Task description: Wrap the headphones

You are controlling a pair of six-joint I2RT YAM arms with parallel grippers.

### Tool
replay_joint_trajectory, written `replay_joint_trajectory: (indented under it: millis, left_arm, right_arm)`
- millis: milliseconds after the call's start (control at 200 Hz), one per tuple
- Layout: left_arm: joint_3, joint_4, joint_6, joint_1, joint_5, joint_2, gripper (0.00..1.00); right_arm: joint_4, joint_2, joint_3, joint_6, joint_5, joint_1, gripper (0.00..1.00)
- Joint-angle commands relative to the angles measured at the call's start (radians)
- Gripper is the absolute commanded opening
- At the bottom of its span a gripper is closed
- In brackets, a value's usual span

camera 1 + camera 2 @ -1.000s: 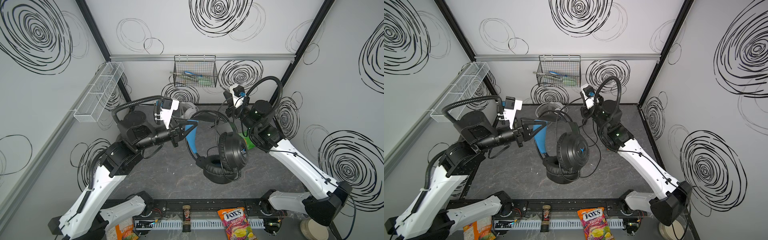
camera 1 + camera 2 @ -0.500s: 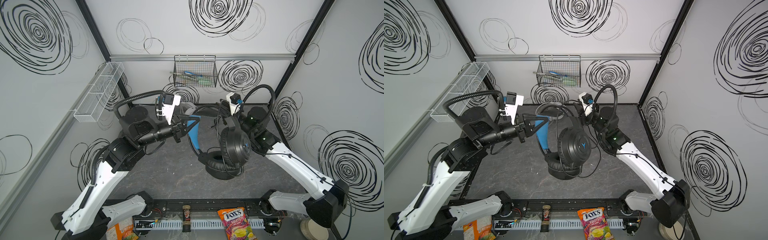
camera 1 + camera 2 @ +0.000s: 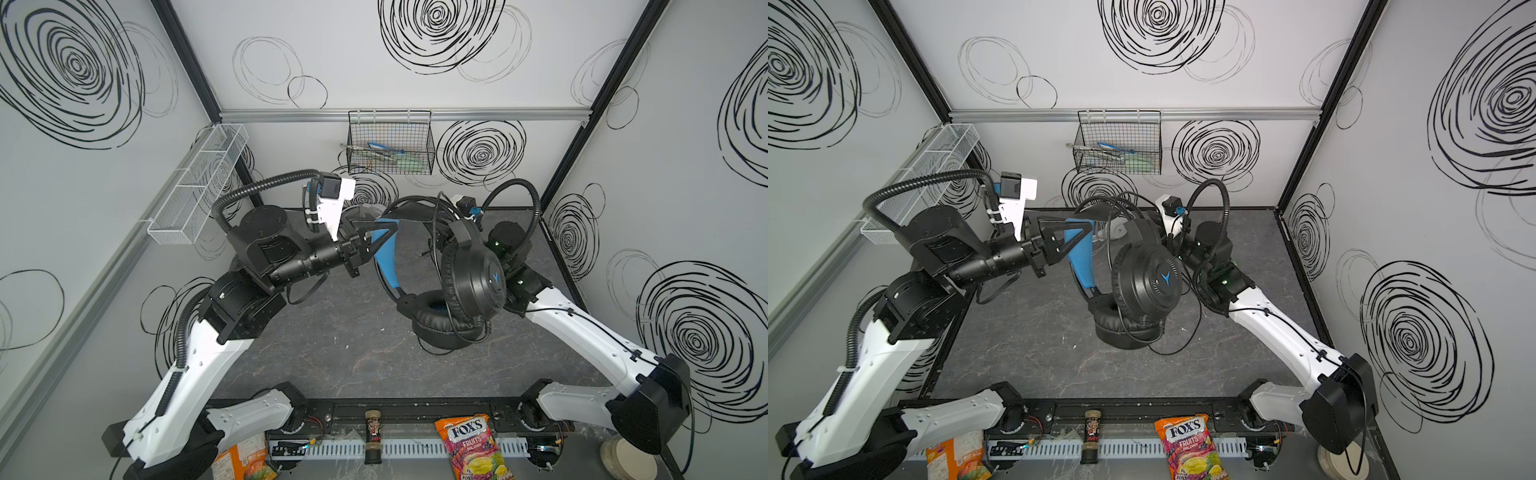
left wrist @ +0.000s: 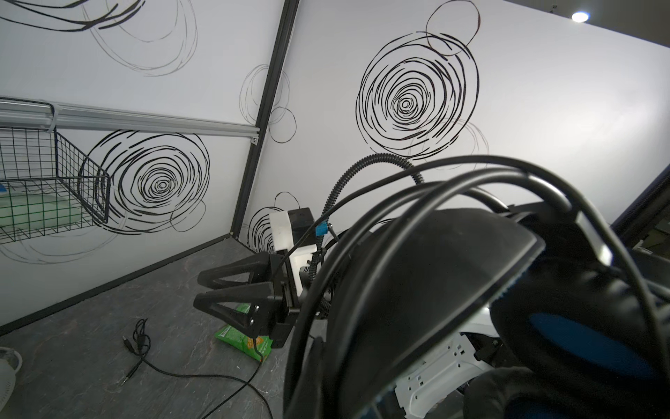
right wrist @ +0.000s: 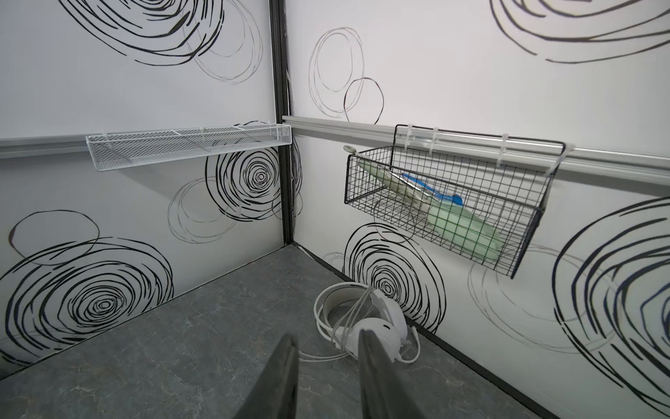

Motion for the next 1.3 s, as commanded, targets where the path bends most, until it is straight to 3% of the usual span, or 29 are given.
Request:
replay_joint_trajectory:
  millis: [0, 260, 806, 1111, 1296]
  left_arm:
    - [0.05, 0.096, -0.013, -0.002, -0.007, -0.002, 0.0]
    - [0.075, 0.14, -0.049, 0.016, -0.016, 0.004, 0.0]
    - [0.089, 0.27, -0.193, 0.163, 0.022, 0.023, 0.0]
    - [0.075, 0.326, -0.259, 0.23, -0.039, 0.019, 0.0]
    - [0.068, 0.336, -0.281, 0.261, -0.131, 0.014, 0.0]
  right_arm:
    - [0.052, 0.012, -0.021, 0.038, -0.033, 0.006, 0.32]
    - [0.056, 0.006, -0.074, 0.059, -0.041, 0.01, 0.3]
    - [0.07, -0.019, -0.182, 0.116, -0.068, 0.008, 0.16]
    - [0.055, -0.019, -0.22, 0.125, -0.091, 0.008, 0.08]
    - [0.012, -0.015, -0.223, 0.124, -0.141, 0.01, 0.02]
